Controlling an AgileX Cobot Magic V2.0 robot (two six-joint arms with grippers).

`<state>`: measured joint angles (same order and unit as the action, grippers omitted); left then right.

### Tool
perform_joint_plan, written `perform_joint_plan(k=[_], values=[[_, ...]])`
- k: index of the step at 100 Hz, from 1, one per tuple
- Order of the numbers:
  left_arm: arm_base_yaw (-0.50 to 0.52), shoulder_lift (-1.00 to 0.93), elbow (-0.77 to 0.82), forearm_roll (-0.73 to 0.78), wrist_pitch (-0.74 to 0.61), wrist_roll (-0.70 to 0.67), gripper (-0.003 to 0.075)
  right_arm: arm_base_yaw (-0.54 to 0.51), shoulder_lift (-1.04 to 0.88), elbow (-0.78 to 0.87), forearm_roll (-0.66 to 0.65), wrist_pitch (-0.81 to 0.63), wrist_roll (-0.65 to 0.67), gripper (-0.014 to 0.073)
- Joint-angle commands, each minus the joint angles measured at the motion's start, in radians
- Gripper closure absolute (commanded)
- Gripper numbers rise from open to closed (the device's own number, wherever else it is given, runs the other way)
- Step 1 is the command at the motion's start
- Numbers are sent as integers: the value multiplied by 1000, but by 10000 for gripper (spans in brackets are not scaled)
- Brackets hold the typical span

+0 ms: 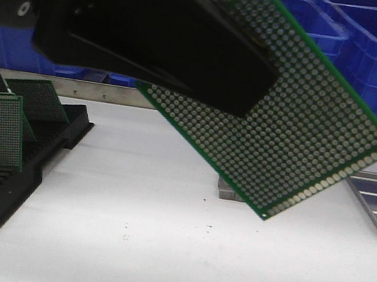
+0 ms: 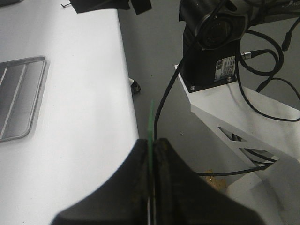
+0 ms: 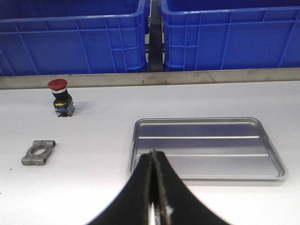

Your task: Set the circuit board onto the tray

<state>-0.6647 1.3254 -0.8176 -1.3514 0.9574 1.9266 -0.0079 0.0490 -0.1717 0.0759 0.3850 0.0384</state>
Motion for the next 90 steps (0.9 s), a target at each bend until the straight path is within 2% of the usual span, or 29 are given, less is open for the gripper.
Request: perform_joint_plan(k=[1, 23, 33, 38, 44, 54, 59, 64, 69, 78, 90], values=[[-9, -28, -24, -74, 24, -8, 737, -2, 71, -101, 6, 21, -3, 656], [-9, -28, -24, -74, 24, -8, 737, -2, 256, -264, 32, 226, -32, 655], [-9, -28, -24, -74, 24, -8, 737, -2, 345, -320, 103, 296, -128, 637], [-9, -28, -24, -74, 24, -8, 737, -2, 388, -338, 167, 316, -199, 600], [-9, -28, -24, -74, 24, -8, 737, -1, 438, -352, 276, 331, -300, 532], [-9, -28, -24, -74, 24, -8, 737, 20, 494, -358, 478, 324, -460, 345], [-9, -28, -24, -74, 24, -8, 737, 38, 513, -358, 571, 323, -563, 244], [-9, -28, -24, -74, 24, -8, 737, 63, 528, -358, 644, 322, -699, 183], [-9, -28, -24, -74, 24, -8, 737, 93, 537, -358, 699, 323, -828, 155], [-9, -28, -24, -74, 24, -8, 737, 154, 551, -358, 769, 328, -1061, 162], [-9, -28, -24, -74, 24, -8, 737, 225, 579, -358, 873, 366, -1283, 163]])
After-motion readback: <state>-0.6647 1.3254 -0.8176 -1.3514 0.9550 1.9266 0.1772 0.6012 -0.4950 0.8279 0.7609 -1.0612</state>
